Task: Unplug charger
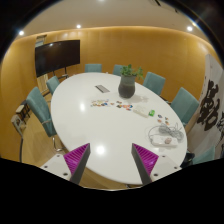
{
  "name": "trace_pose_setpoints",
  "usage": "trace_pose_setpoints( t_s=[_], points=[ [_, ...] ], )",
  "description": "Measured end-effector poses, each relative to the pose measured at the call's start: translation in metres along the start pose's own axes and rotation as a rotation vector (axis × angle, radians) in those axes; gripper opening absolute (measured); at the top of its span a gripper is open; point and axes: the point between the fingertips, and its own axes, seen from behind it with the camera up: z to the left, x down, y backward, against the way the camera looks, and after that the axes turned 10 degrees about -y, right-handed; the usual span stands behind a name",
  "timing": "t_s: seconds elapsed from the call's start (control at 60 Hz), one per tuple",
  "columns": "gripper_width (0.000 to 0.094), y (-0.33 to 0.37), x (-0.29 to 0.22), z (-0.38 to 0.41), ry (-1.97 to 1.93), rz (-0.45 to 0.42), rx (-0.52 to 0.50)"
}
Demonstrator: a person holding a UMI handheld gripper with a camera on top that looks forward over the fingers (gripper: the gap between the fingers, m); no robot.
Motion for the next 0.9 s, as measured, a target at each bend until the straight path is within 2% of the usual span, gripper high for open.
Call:
trace_pose_setpoints(
  t_s=[0.083, 0.233, 0.267, 0.367, 0.567, 0.733, 0.9],
  points=[
    [0.0867, -0.022, 0.014, -0.017, 0.005, 0.027, -0.005],
    [0.0868, -0.109, 0.075, -0.100, 0.020, 0.091, 0.000],
    [0.0867, -0.088, 0.078, -0.096, 0.013, 0.116, 0.020],
    [0.0871, -0.149, 0.106, -0.177, 0.017, 0.081, 0.080],
    [0.0873, -0.223, 0.097, -0.316, 0.015, -0.017, 0.203],
    [0.0871, -0.277, 0.064, -0.384, -0.075, -0.090, 0.221],
    [0.0842, -0.327, 0.043, -0.411, -0.145, -0.126, 0.203]
  ],
)
